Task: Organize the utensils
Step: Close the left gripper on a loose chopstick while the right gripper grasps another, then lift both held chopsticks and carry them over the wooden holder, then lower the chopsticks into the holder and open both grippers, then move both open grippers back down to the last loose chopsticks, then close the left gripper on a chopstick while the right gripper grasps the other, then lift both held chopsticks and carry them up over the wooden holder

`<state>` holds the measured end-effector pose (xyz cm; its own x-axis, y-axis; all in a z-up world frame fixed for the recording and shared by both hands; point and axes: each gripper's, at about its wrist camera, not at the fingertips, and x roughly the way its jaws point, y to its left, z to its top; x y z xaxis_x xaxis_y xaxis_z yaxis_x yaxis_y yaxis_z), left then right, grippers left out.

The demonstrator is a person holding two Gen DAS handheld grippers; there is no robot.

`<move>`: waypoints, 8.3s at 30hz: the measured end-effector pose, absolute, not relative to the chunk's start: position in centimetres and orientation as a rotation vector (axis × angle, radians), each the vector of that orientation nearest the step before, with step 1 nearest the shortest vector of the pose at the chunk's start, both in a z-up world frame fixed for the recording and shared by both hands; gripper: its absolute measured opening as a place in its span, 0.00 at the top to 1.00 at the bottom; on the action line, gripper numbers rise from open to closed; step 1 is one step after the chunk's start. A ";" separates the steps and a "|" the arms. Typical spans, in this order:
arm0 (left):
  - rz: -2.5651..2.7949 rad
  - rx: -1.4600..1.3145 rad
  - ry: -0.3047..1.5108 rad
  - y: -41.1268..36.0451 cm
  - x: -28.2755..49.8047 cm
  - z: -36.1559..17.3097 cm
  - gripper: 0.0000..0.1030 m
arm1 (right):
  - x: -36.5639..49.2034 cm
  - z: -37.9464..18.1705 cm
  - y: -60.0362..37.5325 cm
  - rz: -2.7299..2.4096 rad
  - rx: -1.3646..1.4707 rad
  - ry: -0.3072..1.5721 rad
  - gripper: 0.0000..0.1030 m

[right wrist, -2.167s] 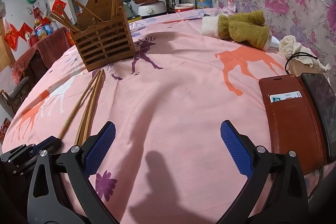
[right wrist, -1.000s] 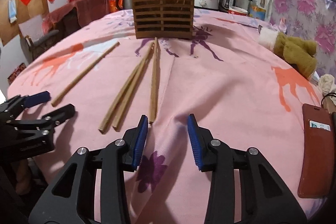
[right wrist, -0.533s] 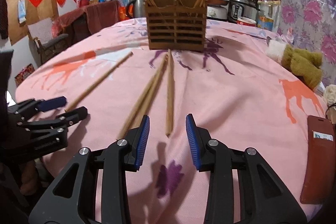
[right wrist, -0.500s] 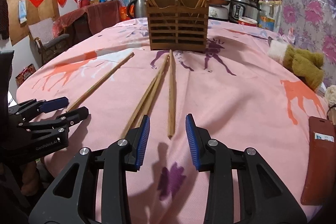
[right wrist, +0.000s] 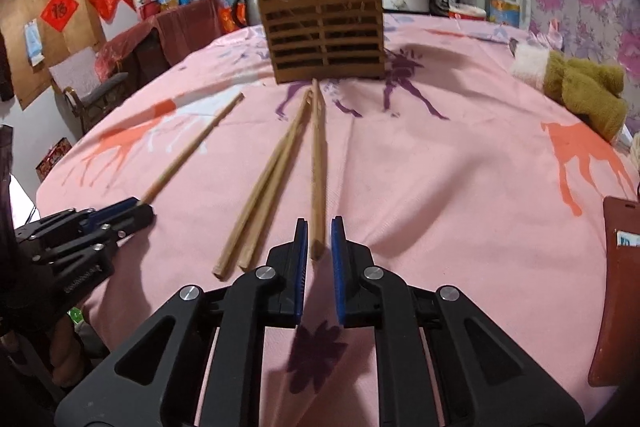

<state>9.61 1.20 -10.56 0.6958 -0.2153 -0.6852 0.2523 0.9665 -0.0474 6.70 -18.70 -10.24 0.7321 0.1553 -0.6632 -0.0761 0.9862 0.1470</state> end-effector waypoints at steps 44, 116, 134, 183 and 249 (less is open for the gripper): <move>-0.317 0.035 0.612 1.0 7.9 0.2 0.95 | 3.1 1.0 -23.1 0.112 0.224 0.471 0.94; -0.283 -0.088 0.556 1.8 15.7 7.3 0.14 | 8.6 8.9 -24.6 -0.075 0.289 0.206 0.07; -0.412 0.158 0.797 -1.8 7.4 -8.6 0.10 | 5.4 -8.2 -26.0 -0.193 0.353 0.628 0.06; -0.266 0.047 0.790 1.5 10.2 -10.2 0.93 | 5.1 -8.4 -21.3 0.025 0.185 0.624 0.26; -0.344 0.046 0.616 1.3 8.1 0.9 0.95 | 4.0 2.5 -22.3 0.108 0.215 0.421 0.94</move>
